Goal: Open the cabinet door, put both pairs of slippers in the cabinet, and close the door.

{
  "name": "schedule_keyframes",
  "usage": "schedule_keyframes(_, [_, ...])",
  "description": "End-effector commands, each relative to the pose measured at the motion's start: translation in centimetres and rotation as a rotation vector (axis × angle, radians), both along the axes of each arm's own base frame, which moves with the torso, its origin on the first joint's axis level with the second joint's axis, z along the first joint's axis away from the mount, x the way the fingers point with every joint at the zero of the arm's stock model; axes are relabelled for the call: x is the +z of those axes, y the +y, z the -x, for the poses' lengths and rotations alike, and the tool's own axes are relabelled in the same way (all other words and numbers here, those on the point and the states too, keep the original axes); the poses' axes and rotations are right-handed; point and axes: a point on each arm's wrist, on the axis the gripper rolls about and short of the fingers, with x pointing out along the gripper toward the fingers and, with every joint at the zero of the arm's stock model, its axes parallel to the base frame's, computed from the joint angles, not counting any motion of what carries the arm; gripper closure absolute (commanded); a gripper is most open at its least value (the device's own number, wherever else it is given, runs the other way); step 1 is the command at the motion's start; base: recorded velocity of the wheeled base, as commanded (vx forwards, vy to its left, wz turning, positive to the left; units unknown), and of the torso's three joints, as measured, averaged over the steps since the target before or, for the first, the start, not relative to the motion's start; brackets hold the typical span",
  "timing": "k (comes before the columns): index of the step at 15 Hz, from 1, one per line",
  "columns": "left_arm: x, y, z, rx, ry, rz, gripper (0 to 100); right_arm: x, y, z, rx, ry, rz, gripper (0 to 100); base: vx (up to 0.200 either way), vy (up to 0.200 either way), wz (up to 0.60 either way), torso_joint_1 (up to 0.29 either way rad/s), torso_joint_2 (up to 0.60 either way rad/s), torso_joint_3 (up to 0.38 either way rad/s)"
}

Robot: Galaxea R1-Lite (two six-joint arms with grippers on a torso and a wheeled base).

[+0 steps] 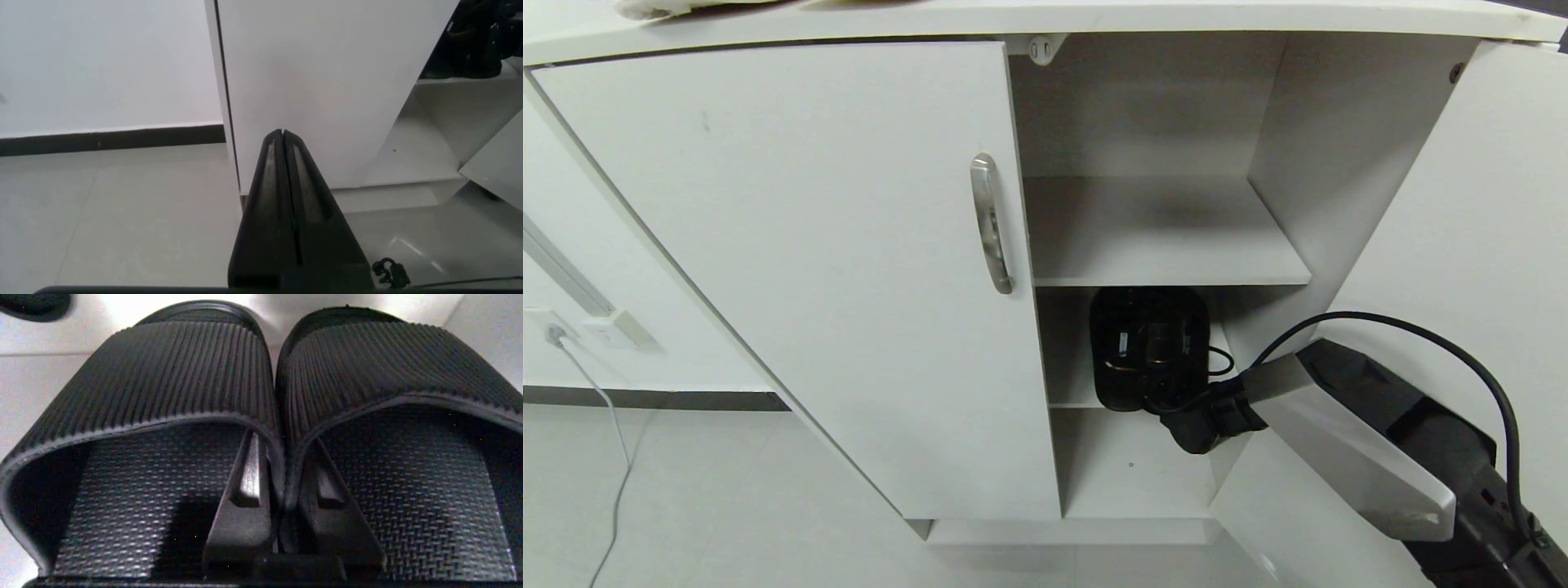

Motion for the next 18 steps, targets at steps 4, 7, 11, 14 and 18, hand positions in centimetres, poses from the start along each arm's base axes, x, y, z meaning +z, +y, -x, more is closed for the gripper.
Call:
schedule_keyframes(4, [0.0,0.0,0.0,0.000,0.002,-0.001,100,-0.3,-0.1,0.2,0.001,0.011,0.009,0,0.000,0.000,0.00,0.000,0.00,0.000])
schedule_keyframes(7, [0.0,0.0,0.0,0.000,0.002,-0.001,100,0.2,-0.3,1.7,0.013,0.021,0.014,0,0.000,0.000,0.00,0.000,0.00,0.000])
schedule_keyframes(11, [0.0,0.0,0.0,0.000,0.002,-0.001,100,1.9,-0.9,6.1,0.050,0.044,0.032,0,0.000,0.000,0.00,0.000,0.00,0.000])
schedule_keyframes(14, [0.0,0.0,0.0,0.000,0.002,-0.001,100,2.8,-1.9,10.9,0.096,0.082,0.043,0,0.000,0.000,0.00,0.000,0.00,0.000])
schedule_keyframes(18, [0.0,0.0,0.0,0.000,0.002,-0.001,100,3.3,-3.2,16.2,0.152,0.143,0.020,0,0.000,0.000,0.00,0.000,0.00,0.000])
